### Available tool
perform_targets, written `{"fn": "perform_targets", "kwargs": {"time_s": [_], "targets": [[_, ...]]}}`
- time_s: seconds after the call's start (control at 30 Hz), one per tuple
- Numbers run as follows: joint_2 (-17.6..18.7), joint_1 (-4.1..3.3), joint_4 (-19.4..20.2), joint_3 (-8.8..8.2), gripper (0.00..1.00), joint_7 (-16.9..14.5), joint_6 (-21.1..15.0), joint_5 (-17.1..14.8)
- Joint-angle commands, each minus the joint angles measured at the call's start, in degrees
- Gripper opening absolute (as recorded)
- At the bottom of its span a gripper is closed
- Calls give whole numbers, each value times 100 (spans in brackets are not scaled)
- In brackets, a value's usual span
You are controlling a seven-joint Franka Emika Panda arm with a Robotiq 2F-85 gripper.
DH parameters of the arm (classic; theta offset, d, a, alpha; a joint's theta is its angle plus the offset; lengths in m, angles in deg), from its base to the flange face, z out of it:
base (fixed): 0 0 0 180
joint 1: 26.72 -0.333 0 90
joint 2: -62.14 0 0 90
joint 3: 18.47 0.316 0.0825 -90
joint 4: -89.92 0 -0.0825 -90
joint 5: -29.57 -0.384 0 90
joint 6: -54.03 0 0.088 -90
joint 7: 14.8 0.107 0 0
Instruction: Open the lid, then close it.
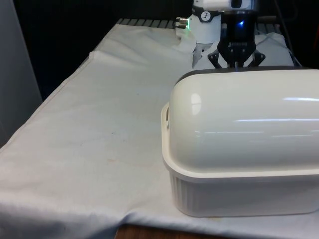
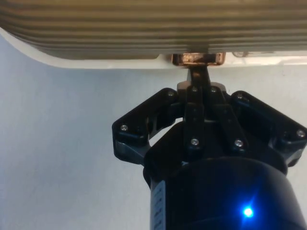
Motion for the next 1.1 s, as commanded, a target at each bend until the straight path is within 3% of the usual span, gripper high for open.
{"fn": "perform_targets", "kwargs": {"time_s": [0.0, 0.5, 0.77, 0.8, 1.0, 1.07], "targets": [[-46, -11, -11, -6, 0, 11, 11, 0], [-292, 0, -29, -6, 0, 0, 46, 0], [-355, -40, -160, -34, 0, 97, 57, 52], [-355, -11, -126, 0, 0, 23, 46, 0], [-355, -63, -304, -40, 0, 172, 29, 63], [-355, -29, -298, 0, 0, 103, 34, 0]]}}
